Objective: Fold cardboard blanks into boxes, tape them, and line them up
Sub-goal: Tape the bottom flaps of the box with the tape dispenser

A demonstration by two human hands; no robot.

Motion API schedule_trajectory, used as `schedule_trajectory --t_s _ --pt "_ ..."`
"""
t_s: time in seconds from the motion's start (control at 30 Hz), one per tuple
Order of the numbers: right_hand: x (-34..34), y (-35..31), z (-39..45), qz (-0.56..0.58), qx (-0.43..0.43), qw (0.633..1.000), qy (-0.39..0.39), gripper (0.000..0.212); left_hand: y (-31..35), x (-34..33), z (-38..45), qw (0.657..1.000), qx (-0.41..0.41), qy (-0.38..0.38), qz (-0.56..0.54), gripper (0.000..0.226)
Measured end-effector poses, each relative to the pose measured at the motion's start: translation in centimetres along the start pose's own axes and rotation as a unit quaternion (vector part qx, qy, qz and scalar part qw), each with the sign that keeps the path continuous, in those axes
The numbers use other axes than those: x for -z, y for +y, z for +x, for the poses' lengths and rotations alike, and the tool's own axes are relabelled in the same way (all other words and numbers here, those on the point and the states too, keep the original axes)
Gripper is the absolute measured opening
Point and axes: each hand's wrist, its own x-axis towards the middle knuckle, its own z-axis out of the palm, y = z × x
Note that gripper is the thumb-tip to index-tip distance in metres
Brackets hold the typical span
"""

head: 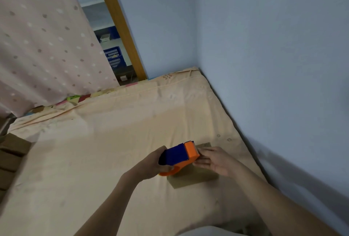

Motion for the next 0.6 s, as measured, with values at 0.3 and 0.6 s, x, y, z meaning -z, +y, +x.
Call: schedule_trajectory --t_s 0.3,0.6 --pt "-0.6 -0.8 0.0 0.064 -0.039 0.997 0.022 0.032 0.0 0.4 0.4 1.0 0.002 -0.003 0.016 0.051" --pt "-0.9 -1.2 0.7 -0.091 -0.036 0.988 0.122 0.017 0.3 0.8 0.9 0.999 -0.01 -0.013 0.045 0.053"
